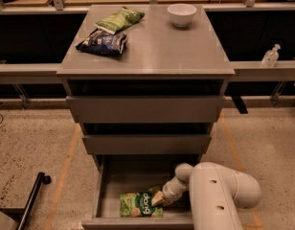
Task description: Pick green rice chip bag from bottom drawer and place on counter
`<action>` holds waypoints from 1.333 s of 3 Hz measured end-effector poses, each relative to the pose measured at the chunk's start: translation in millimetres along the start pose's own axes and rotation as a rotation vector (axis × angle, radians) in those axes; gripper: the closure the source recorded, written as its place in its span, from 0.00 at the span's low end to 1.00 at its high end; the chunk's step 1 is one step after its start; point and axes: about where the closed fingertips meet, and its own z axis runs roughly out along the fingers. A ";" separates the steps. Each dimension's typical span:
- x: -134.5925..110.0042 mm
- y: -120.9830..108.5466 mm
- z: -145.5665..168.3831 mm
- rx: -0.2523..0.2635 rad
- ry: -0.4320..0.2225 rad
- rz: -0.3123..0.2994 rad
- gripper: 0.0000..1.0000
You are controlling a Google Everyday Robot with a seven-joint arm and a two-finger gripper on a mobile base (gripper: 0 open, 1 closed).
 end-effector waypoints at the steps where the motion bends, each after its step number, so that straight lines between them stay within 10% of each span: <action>1: 0.1 1.1 -0.6 0.001 -0.001 -0.002 1.00; 4: 3.5 152.2 -78.8 0.073 -0.156 -0.274 1.00</action>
Offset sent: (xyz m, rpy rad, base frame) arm 0.0141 0.0771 0.1262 -0.0349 -0.2384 0.1279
